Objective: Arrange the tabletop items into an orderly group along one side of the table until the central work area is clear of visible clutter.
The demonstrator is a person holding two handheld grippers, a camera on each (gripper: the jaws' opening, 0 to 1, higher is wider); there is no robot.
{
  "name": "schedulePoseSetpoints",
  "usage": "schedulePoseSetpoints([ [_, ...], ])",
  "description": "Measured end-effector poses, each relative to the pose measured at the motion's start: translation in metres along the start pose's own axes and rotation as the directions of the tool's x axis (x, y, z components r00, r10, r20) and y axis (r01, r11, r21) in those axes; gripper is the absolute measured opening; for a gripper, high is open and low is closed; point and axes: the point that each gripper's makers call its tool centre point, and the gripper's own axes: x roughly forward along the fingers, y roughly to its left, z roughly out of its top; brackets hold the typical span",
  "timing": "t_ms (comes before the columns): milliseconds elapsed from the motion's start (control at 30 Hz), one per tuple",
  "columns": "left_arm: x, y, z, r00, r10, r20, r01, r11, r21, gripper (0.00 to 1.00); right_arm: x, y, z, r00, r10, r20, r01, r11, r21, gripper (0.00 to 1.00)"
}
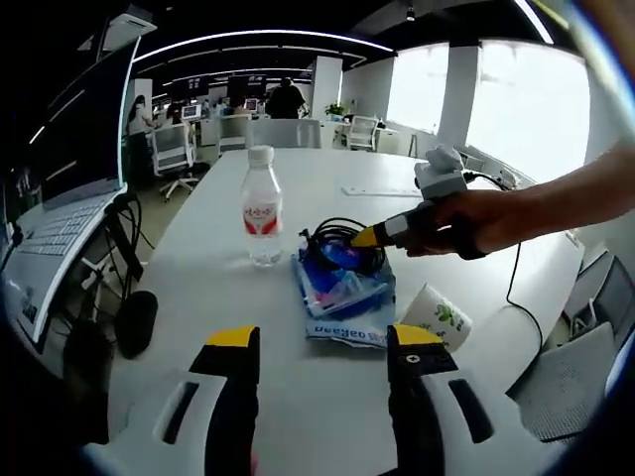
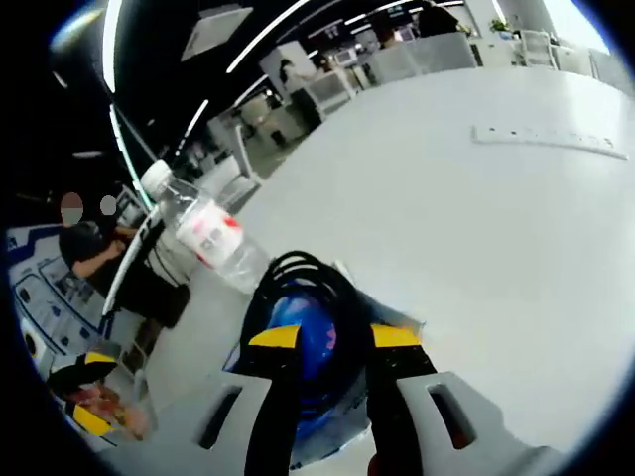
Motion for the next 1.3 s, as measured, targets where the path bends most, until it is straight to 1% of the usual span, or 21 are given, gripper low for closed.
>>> schedulePoseSetpoints([
  [100, -0.001, 0.003, -0.003, 1.000, 0.006, -0.004, -0.006, 1.000, -0.004, 0.51, 0.000, -0.003, 0.000, 1.000, -0.008, -0.002, 0.008, 1.000, 0.008, 0.15],
  [200, -0.002, 0.005, -0.004, 1.000, 0.013, -0.005, -0.013, 1.000, -0.012, 0.51, -0.003, -0.006, 0.000, 1.000, -0.024, -0.001, 0.024, 1.000, -0.006, 0.09],
  [400, -0.001, 0.006, -0.006, 1.000, 0.016, -0.012, -0.016, 1.000, -0.002, 0.50, -0.002, -0.009, 0.004, 1.000, -0.012, 0.005, 0.012, 0.999, 0.053, 0.08],
  [533, 0.000, 0.005, -0.006, 1.000, 0.012, -0.012, -0.012, 1.000, -0.004, 0.50, 0.000, -0.009, 0.008, 1.000, 0.005, 0.008, -0.006, 0.999, 0.031, 0.06],
  [600, 0.000, 0.004, -0.006, 1.000, 0.012, -0.011, -0.012, 1.000, -0.005, 0.50, -0.001, -0.009, 0.015, 1.000, 0.015, 0.022, -0.015, 1.000, 0.015, 0.06],
  [667, 0.001, 0.004, -0.005, 1.000, 0.011, -0.008, -0.011, 1.000, -0.007, 0.50, -0.006, -0.004, 0.020, 0.999, 0.022, 0.036, -0.022, 1.000, -0.003, 0.06],
  [733, 0.002, 0.004, -0.004, 1.000, 0.010, -0.008, -0.010, 1.000, -0.006, 0.50, -0.009, 0.002, 0.022, 0.999, 0.032, 0.037, -0.032, 0.999, -0.008, 0.05],
  [767, 0.002, 0.003, -0.004, 1.000, 0.008, -0.007, -0.008, 1.000, -0.007, 0.50, -0.010, 0.004, 0.022, 0.999, 0.037, 0.039, -0.036, 0.999, -0.012, 0.04],
  [800, 0.002, 0.003, -0.003, 1.000, 0.009, -0.005, -0.009, 1.000, -0.008, 0.50, -0.012, 0.005, 0.024, 0.998, 0.033, 0.048, -0.033, 0.999, -0.015, 0.01],
  [867, 0.002, 0.004, -0.003, 1.000, 0.010, -0.004, -0.010, 1.000, -0.006, 0.50, -0.014, 0.008, 0.026, 0.998, 0.044, 0.051, -0.044, 0.999, -0.004, 0.01],
  [1033, -0.001, 0.005, -0.001, 1.000, 0.013, 0.001, -0.013, 1.000, -0.014, 0.50, -0.023, 0.022, 0.025, 0.997, 0.058, 0.054, -0.057, 0.998, -0.028, 0.00],
  [1167, -0.005, 0.005, -0.001, 1.000, 0.016, 0.003, -0.016, 1.000, -0.017, 0.50, -0.029, 0.030, 0.029, 0.995, 0.075, 0.073, -0.072, 0.997, -0.037, 0.00],
  [1300, -0.005, 0.008, -0.004, 1.000, 0.023, 0.006, -0.023, 0.999, -0.025, 0.50, -0.033, 0.040, 0.035, 0.992, 0.092, 0.087, -0.088, 0.995, -0.054, 0.00],
])
